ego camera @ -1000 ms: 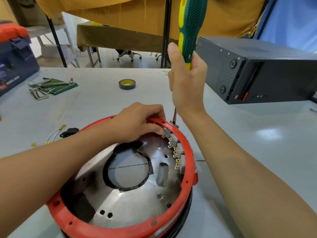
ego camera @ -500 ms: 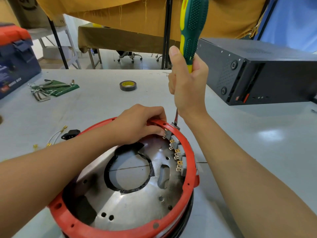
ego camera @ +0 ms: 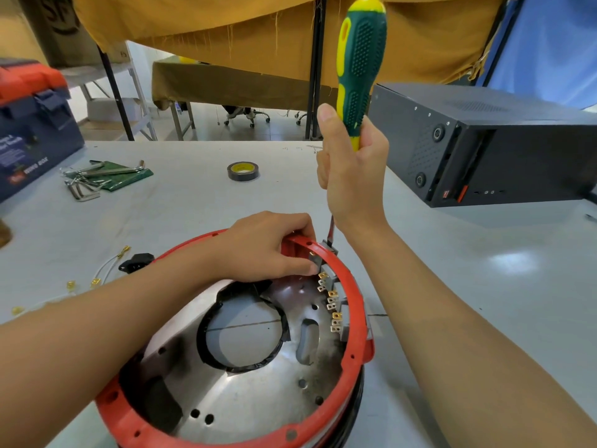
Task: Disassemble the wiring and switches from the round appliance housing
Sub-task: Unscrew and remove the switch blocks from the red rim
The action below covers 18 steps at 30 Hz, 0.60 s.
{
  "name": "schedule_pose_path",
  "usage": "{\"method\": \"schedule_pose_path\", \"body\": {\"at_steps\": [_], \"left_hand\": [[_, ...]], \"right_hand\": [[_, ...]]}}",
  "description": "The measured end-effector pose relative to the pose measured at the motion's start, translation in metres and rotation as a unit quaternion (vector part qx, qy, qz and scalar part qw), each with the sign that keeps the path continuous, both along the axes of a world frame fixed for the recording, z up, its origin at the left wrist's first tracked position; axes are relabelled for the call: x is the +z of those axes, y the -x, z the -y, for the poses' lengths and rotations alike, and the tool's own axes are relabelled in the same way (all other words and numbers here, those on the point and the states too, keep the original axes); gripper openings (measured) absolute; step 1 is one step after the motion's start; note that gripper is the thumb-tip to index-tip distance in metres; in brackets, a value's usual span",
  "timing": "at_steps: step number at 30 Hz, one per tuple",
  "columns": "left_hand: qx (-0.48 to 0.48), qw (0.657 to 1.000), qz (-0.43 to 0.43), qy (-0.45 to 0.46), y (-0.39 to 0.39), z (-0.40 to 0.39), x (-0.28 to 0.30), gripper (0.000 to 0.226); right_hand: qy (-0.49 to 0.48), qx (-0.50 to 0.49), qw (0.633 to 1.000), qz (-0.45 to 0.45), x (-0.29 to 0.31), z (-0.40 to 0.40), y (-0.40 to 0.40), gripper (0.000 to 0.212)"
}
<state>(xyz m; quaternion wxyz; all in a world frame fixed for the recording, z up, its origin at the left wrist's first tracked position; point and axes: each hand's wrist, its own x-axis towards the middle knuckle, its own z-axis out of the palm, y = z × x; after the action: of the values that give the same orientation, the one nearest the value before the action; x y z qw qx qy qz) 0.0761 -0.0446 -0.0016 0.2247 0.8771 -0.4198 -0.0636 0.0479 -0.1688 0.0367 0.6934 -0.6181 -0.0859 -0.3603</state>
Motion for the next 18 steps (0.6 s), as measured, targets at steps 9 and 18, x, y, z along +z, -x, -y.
{"method": "schedule_pose_path", "body": {"at_steps": [9,18], "left_hand": [[-0.016,0.998,0.053,0.009,0.0009,-0.0008,-0.0052,0.039],[-0.02,0.995,0.092,0.016,0.0017,0.0009,-0.0099,0.037]], "right_hand": [[-0.007,0.001,1.0,-0.002,0.0,0.0008,-0.001,0.037],[0.009,0.004,1.0,0.002,0.0005,-0.0017,-0.0016,0.04]]}}
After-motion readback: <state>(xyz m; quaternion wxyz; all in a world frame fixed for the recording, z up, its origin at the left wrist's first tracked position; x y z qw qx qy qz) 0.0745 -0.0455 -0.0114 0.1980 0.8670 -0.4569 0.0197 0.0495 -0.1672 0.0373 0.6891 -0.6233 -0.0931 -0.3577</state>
